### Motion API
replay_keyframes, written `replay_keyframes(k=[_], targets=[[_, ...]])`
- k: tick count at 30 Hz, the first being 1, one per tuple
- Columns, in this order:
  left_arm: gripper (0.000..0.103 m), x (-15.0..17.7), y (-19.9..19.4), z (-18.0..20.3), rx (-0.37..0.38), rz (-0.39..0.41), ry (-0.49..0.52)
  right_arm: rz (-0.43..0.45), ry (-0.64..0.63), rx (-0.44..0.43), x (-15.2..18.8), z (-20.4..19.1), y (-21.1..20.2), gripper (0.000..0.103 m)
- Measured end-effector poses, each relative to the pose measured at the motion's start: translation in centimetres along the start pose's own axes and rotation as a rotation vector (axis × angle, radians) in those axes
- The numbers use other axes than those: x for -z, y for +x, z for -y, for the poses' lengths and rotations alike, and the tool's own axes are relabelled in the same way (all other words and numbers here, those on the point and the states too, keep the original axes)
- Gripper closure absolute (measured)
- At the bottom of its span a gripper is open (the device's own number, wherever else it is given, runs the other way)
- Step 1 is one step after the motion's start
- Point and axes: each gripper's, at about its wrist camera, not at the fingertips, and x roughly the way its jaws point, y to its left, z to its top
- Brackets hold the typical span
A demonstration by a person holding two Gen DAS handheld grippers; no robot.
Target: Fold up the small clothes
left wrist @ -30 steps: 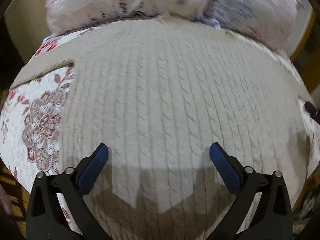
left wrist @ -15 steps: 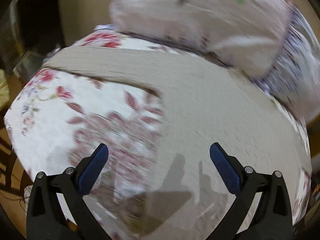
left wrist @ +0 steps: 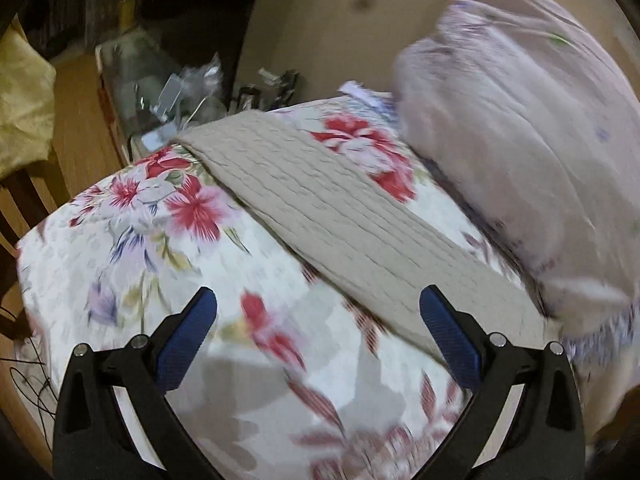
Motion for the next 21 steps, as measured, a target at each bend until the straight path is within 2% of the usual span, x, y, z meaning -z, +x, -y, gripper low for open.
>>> replay_keyframes(k=[1,2,3,4,6,7,9,11,14,16,17,19,20,21], targets=[[0.002,-0.3,0.4,-0.4,0.008,-0.008,-0.016,-0.081,-0.010,-0.029,1.2,-1.8,2.2,0.067],[0.002,-0.8,1.1,-0.8,0.023,-0.018,-0.038,-0.132,-0.012,-0.052,2.6,-3.5,3.4,0.066],[0.002,-1.4,1.6,-1.5,0.044,-0.029,-0.070,-0.163,-0.005,-0.076,4.1,-4.7,3.9,0.064],[0.002,-1.9,2.1,-2.3,0.068,-0.039,-0.103,-0.175,0.004,-0.083,4.7,-5.1,4.1,0.057],[0.006,-2.9,2.6,-3.1,0.099,-0.033,-0.131,-0.188,0.017,-0.051,5.7,-4.9,3.6,0.047],[0.009,-3.3,2.9,-3.2,0.108,-0.028,-0.135,-0.188,0.025,-0.021,6.1,-4.2,3.1,0.046],[0.028,-4.5,3.6,-3.8,0.131,-0.040,-0.161,-0.185,0.076,0.035,6.4,-2.6,2.4,0.046],[0.040,-5.7,4.3,-4.9,0.165,-0.042,-0.217,-0.174,0.136,0.076,6.6,-1.0,2.0,0.043],[0.050,-6.9,5.1,-6.2,0.185,-0.040,-0.299,-0.169,0.184,0.122,6.6,0.6,1.6,0.042],[0.050,-7.4,5.1,-6.7,0.189,-0.025,-0.325,-0.176,0.183,0.134,6.4,1.2,1.5,0.042],[0.055,-7.8,5.2,-6.6,0.171,-0.020,-0.319,-0.178,0.174,0.137,6.5,1.2,1.2,0.042],[0.089,-8.4,5.1,-6.3,0.125,-0.015,-0.289,-0.175,0.158,0.141,6.6,1.0,1.1,0.042],[0.097,-8.7,5.0,-5.8,0.120,-0.007,-0.260,-0.174,0.152,0.143,6.5,0.9,1.2,0.042],[0.097,-8.9,4.3,-4.9,0.131,0.020,-0.228,-0.169,0.143,0.150,6.4,1.2,0.7,0.042]])
